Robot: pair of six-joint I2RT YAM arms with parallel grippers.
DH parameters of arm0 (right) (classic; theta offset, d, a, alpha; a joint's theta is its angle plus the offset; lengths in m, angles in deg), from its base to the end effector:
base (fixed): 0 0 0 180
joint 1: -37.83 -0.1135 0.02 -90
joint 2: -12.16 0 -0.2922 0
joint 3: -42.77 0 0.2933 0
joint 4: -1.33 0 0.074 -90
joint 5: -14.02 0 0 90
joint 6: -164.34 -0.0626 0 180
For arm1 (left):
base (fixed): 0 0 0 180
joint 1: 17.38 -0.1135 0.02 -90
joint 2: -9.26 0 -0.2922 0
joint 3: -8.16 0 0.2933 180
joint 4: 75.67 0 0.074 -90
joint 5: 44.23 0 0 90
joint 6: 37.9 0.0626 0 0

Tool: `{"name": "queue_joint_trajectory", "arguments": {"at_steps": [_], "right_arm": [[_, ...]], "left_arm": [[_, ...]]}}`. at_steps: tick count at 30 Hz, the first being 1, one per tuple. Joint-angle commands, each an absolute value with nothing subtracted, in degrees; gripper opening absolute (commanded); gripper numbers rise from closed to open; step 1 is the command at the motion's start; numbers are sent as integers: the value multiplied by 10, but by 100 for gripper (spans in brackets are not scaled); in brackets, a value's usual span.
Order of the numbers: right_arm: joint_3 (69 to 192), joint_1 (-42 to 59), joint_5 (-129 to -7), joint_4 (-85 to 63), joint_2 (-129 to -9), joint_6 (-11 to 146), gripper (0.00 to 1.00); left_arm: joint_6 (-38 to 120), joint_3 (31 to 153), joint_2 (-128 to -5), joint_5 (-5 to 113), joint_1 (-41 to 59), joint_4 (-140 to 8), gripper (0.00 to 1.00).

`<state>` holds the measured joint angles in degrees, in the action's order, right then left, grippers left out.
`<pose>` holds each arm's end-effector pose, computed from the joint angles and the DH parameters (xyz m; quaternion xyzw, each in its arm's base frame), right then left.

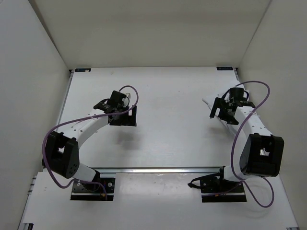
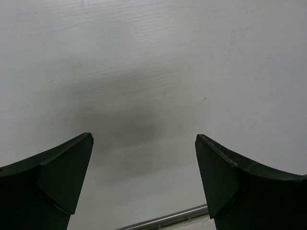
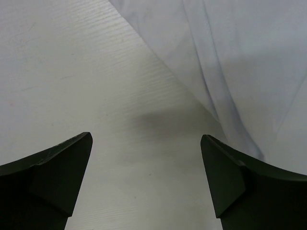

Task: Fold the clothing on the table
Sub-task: Grab the skirt from the pile

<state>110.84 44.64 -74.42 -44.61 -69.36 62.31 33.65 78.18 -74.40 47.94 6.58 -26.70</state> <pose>0.3296 -0.0376 0.2167 0.1543 0.9520 0.0251 0.2631 0.3057 -0.1384 0.2135 0.0512 0.9701 -0.1028 0.2140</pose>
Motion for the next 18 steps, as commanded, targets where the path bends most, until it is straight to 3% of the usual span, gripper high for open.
{"name": "queue_joint_trajectory", "arguments": {"at_steps": [1, 11, 18], "right_arm": [[1158, 449, -751, -442, -704, 643, 94], [1221, 481, -776, -463, -753, 659, 95], [1248, 427, -722, -390, -804, 676, 95]], "left_arm": [[320, 785, -721, 485, 84, -313, 99], [283, 823, -809, 579, 167, -480, 98], [287, 931, -911, 569, 187, -433, 98]]}}
